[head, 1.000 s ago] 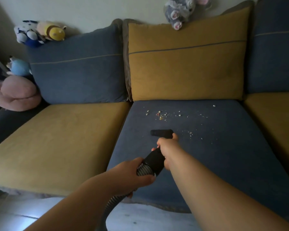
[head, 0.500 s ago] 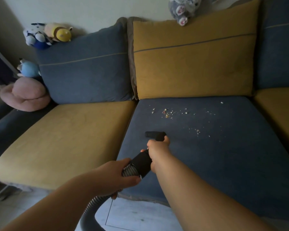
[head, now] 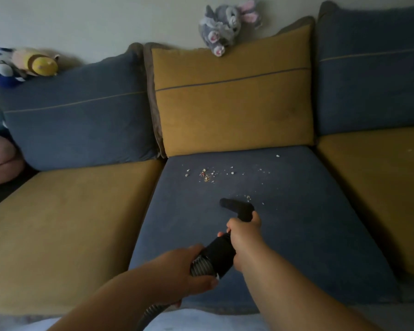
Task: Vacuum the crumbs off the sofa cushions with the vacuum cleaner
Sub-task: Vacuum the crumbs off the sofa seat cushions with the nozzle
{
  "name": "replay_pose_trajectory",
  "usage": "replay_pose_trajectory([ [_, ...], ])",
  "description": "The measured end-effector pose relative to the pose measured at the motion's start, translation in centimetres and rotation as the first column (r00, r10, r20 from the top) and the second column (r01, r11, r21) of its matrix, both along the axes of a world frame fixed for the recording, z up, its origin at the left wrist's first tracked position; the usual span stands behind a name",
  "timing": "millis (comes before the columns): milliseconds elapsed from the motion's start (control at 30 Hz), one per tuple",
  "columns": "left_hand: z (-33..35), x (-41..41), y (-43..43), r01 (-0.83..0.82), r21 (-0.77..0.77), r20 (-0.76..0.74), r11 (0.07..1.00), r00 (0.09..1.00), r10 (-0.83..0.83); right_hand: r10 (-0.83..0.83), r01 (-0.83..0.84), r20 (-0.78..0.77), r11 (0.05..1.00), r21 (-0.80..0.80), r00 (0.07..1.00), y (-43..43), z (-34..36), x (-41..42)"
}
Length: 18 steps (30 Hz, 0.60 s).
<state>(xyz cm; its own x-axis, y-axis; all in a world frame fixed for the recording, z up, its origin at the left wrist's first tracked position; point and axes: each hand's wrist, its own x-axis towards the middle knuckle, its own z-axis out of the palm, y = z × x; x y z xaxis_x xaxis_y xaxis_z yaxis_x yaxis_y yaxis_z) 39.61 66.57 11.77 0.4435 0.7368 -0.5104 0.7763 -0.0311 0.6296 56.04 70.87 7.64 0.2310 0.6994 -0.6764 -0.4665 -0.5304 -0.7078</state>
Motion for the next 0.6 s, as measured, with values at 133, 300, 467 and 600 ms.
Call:
replay_pose_trajectory([
  [133,0.3,1.7,-0.6,0.042,-0.064,0.016,0.997,0.999,-0.041,-0.036,0.036,0.003,0.999,0.029,0.999,-1.7,-0.1,1.9],
  [300,0.9,4.3,-1.3,0.091,0.015,-0.028,0.996,0.995,-0.091,-0.087,0.087,-0.005,0.996,0.002,0.996,-2.7,0.2,4.4],
  [467,1.0,6.7,-1.8,0.115,0.006,-0.009,0.993,0.993,-0.115,-0.156,0.156,0.003,0.987,0.036,0.988,-4.0,0.3,6.9],
  [600,0.9,7.5,-1.6,0.091,-0.023,0.006,0.996,0.996,-0.091,-0.154,0.154,-0.011,0.987,0.036,0.988,-3.8,0.4,7.4],
])
